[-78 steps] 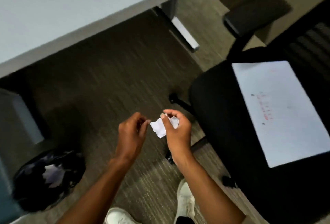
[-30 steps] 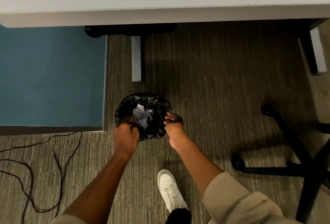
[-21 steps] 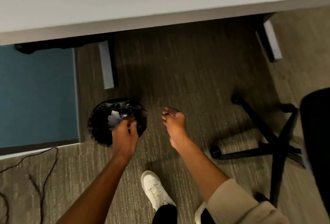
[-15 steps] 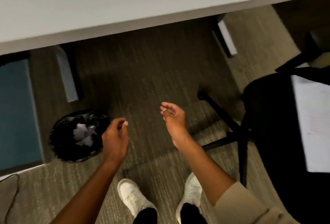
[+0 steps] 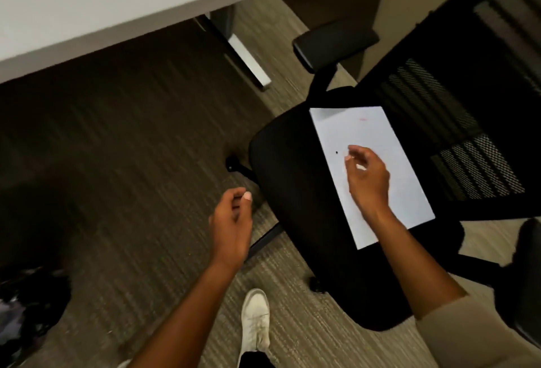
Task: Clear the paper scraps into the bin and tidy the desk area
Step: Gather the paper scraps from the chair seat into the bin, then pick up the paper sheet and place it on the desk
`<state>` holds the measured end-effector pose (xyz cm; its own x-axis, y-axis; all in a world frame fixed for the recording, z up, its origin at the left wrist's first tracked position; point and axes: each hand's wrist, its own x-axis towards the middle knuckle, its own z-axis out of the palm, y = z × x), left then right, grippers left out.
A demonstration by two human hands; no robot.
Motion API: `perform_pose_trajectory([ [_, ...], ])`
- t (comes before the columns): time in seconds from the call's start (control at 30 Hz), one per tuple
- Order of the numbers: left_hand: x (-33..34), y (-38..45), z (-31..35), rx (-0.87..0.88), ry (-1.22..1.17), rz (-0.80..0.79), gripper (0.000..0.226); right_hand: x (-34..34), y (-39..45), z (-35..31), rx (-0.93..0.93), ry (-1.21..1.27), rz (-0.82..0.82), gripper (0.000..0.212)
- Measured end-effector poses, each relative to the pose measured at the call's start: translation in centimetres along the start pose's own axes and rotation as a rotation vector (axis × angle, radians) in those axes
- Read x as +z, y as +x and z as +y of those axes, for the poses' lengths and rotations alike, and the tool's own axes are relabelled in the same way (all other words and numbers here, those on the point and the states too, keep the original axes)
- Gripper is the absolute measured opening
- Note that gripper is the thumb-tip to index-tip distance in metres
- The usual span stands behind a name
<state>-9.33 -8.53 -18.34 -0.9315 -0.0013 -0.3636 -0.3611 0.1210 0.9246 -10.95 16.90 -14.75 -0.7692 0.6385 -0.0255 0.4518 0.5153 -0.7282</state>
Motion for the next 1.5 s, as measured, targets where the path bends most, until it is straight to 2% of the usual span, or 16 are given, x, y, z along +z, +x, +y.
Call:
perform_pose_trajectory([
  [0.13,7.1,-0.8,1.3,-0.04,-0.03,-0.063,0.021,-5.0,3.7,5.5,0.092,-0.059,0.097,0.031],
  [0.33,14.4,-2.9,1.5,-0.155,-0.031,-0.101,0.025,-8.8,6.0,12.0,0.301,-0.117,0.182,0.042],
  [0.47,17.4,-3.6,1.7,-0.2,-0.012,-0.137,0.031,-9.9,6.3,15.5,0.404,-0.217,0.072,0.054],
  [0.63,19.4,-3.7,1.6,-0.204,0.022,-0.239,0.026,-10.6,7.0,17.0,0.408,-0.404,-0.024,0.063],
  [0.73,20.2,-3.8,1.4,-0.226,0.088,-0.24,0.008,-11.3,7.6,17.0,0.489,-0.383,-0.081,0.067],
  [0.83,19.6,-4.1,0.9,-0.235,0.18,-0.22,0.012,-11.7,7.1,17.0,0.564,-0.282,-0.178,0.074],
  [0.9,18.7,-4.4,1.2,-0.227,0.245,-0.22,0.013,-12.2,6.4,16.6,0.601,-0.174,-0.196,0.071],
  [1.0,17.0,-4.7,1.6,-0.216,0.323,-0.216,0.003,-12.4,4.7,15.4,0.623,-0.069,-0.21,0.067],
  [1.17,12.5,-5.0,4.8,-0.194,0.321,-0.222,0.012,-12.6,0.5,10.9,0.599,0.107,-0.16,0.048],
  [1.33,6.3,-4.5,12.3,-0.052,0.372,-0.226,0.012,-13.9,-1.9,3.2,0.484,0.222,-0.132,0.045],
  [1.5,0.4,-4.8,23.1,0.1,0.376,-0.179,0.011,-15.9,-1.5,-8.1,0.337,0.367,-0.098,0.036],
])
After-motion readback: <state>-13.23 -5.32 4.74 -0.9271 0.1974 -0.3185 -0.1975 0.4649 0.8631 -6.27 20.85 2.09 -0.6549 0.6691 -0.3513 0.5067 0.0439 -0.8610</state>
